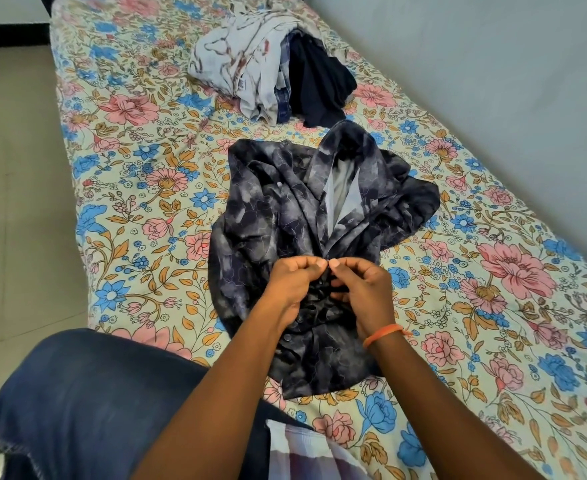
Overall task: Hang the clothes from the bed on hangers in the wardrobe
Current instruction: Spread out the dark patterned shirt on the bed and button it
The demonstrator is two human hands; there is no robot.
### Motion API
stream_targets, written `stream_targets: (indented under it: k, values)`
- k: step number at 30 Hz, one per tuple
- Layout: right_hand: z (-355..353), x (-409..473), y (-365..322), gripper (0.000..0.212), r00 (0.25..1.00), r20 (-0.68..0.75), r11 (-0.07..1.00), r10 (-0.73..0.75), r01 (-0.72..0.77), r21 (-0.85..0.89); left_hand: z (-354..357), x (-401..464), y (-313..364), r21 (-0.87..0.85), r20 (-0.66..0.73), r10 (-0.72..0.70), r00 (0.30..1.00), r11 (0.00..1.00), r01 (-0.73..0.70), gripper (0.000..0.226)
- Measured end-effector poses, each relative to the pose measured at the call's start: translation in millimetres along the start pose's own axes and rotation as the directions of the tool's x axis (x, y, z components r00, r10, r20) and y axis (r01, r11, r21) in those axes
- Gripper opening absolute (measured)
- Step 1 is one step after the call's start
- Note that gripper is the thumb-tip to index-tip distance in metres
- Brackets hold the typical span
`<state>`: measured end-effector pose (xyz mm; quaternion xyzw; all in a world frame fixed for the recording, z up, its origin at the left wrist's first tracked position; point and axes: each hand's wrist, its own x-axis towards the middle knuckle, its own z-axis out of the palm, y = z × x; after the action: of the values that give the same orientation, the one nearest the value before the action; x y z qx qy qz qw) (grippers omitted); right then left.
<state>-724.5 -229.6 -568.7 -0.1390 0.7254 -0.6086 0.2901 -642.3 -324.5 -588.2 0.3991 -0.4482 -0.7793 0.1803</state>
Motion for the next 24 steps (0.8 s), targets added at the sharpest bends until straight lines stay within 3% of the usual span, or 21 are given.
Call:
stream_targets:
  k: [5, 9, 12, 14, 17, 19, 21, 24]
  values:
    - [-4, 3, -3, 0.005, 0.993, 0.076, 0.993, 0.092, -0.098, 0.070, -2, -1, 2, -0.016, 0.029, -0.017, 0.999, 1.000, 0.017, 0.008]
    - [-9, 8, -4, 0.003, 0.995, -0.038, 0.992, 0.096, -0.093, 0.081, 12, -6, -3, 0.294, -0.101, 0.149, 0.984, 0.949, -0.114, 0.015]
    - [-12, 22, -12, 0.003, 0.976, -0.214, 0.999, -0.047, 0.051, 0.015, 19, -12, -6, 0.632, -0.118, 0.370, 0.921, 0.744, -0.218, 0.022]
    - [-11, 37, -23, 0.008, 0.967, -0.234, 0.995, -0.096, 0.091, -0.036, 19, -14, -2, 0.780, -0.024, 0.510, 0.860, 0.548, -0.303, 0.021]
    - [-6, 61, -35, 0.021, 0.987, -0.161, 0.998, -0.020, 0.010, -0.064, 20, -7, 6, 0.866, 0.153, 0.593, 0.791, 0.306, -0.397, 0.010]
    - [0, 71, -39, 0.028, 0.986, -0.155, 0.998, 0.067, -0.063, 0.027, 22, -2, 12, 0.862, 0.228, 0.583, 0.780, 0.252, -0.440, 0.011]
    - [4, 77, -40, 0.031, 0.978, -0.200, 0.994, 0.067, -0.047, 0.104, 28, 2, 20, 0.814, 0.213, 0.529, 0.822, 0.369, -0.449, 0.020]
    - [6, 78, -35, 0.028, 0.971, -0.235, 0.989, 0.034, 0.000, 0.145, 38, 13, 35, 0.543, -0.017, 0.339, 0.941, 0.793, -0.276, 0.032]
